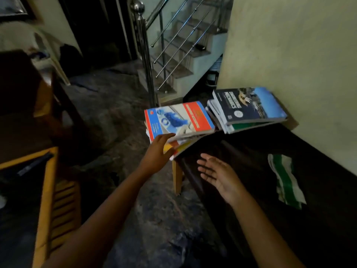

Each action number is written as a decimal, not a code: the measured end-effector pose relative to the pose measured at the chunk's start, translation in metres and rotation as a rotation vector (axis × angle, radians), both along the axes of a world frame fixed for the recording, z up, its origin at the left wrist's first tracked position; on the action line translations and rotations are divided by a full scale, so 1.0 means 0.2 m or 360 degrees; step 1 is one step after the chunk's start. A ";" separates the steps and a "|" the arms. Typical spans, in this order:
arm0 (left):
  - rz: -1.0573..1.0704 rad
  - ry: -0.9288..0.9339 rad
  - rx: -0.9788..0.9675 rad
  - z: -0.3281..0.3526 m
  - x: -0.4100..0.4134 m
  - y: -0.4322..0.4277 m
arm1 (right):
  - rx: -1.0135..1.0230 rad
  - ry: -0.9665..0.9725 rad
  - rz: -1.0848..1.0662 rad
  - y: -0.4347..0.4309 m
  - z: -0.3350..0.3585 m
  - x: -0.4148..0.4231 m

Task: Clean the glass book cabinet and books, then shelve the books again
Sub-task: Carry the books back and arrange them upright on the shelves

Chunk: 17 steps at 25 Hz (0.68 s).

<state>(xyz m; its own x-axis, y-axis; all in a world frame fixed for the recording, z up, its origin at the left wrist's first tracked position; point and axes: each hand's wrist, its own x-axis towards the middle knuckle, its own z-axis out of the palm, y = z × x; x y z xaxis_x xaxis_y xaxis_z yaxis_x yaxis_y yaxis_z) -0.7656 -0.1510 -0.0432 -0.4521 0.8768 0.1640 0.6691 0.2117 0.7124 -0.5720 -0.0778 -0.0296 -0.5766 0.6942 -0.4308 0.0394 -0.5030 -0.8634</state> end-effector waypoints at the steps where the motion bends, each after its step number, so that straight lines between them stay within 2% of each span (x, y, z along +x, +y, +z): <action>1: -0.0055 0.0113 0.0008 0.02 -0.12 0.12 | -0.0048 0.0075 -0.0008 0.02 0.01 -0.11; 4: -0.0083 0.0405 -0.0166 0.08 -0.44 0.47 | -0.0017 0.0113 0.0044 0.11 -0.02 -0.39; 7: -0.0038 0.0611 -0.0882 0.04 -0.71 0.70 | 0.0110 -0.0021 -0.0102 0.24 -0.06 -0.54; 9: -0.0160 0.0584 -0.1136 0.00 -0.81 0.77 | 0.0229 -0.0153 -0.0167 0.30 -0.10 -0.57; 14: -0.0140 0.0617 -0.1060 -0.03 -0.85 0.77 | 0.0357 -0.0395 -0.0133 0.33 -0.11 -0.68; 17: -0.0277 0.0247 -0.0878 -0.02 -0.92 0.78 | 0.0630 -0.0726 -0.0111 0.32 -0.09 -0.81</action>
<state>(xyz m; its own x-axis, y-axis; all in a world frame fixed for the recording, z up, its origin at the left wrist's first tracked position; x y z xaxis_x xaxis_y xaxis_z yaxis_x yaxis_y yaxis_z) -0.9504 0.0048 -0.0477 -0.3011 0.9103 -0.2839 0.8146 0.4004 0.4197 -0.7342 -0.0134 -0.0470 -0.3417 0.8818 -0.3251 0.4281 -0.1619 -0.8891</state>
